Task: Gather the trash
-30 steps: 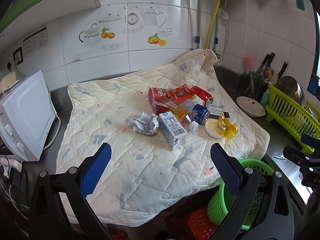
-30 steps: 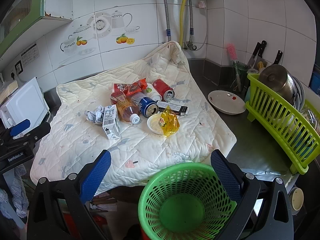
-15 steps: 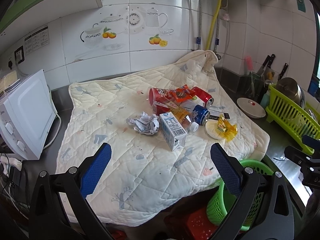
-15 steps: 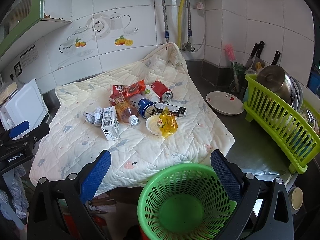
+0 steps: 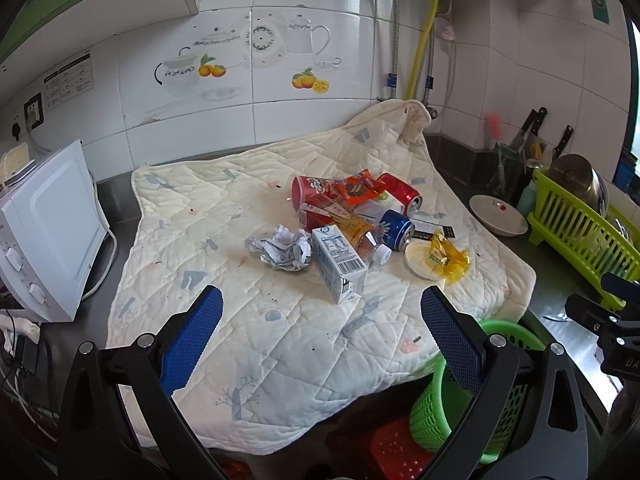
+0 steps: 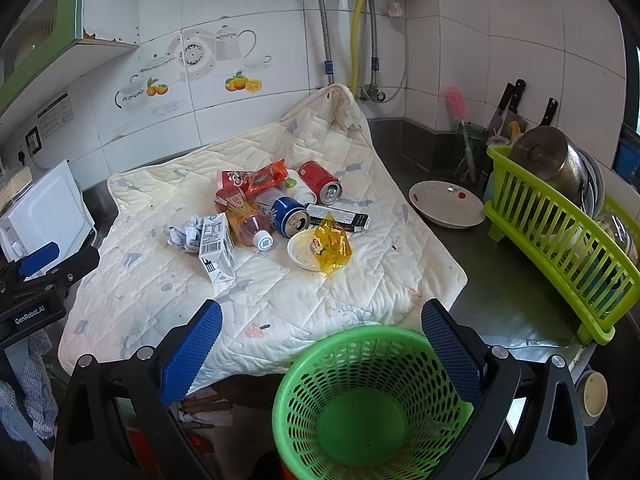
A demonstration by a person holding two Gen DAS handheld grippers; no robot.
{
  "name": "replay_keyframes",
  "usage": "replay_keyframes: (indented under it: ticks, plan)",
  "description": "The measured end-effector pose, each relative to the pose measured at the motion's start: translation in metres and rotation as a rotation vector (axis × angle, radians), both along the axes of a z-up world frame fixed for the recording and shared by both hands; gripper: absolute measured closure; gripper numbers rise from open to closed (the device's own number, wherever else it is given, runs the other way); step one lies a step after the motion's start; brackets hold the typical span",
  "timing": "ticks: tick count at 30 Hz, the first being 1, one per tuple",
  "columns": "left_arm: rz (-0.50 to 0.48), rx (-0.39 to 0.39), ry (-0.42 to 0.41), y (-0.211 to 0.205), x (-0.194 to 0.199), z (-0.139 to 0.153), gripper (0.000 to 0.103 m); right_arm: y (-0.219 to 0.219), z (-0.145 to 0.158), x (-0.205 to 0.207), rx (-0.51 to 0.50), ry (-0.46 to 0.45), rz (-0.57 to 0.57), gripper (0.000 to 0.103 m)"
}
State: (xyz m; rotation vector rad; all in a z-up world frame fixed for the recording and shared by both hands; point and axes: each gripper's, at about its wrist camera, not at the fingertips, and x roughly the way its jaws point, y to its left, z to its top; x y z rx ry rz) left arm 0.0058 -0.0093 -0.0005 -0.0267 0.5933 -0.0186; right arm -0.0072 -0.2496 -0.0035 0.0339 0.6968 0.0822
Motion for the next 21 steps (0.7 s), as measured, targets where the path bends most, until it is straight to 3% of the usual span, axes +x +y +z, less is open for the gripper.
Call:
replay_keyframes:
  ticks: [21]
  plan:
    - [0.000,-0.001,0.000,-0.0006,0.0027,0.0010,0.005,0.0030,-0.0068,0.0064,-0.003,0.012,0.003,0.006]
